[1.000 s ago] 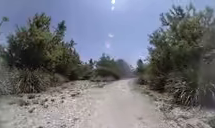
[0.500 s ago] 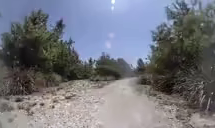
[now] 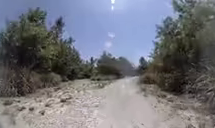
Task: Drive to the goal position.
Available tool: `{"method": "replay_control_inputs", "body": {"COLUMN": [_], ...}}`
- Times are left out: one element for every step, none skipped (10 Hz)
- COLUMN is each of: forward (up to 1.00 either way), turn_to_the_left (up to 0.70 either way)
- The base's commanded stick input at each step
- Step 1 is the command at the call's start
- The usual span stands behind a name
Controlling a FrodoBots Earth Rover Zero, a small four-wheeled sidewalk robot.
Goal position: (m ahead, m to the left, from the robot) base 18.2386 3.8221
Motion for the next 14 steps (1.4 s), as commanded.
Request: {"method": "replay_control_inputs", "body": {"forward": [0.70,0.70,0.70,0.70,0.70,0.70,0.70,0.70,0.70,0.70,0.70,0.70,0.70,0.70], "turn_to_the_left": [0.00,0.00,0.00,0.00,0.01,0.14,0.14,0.14,0.14,0.14,0.14,0.14,0.14,0.14]}}
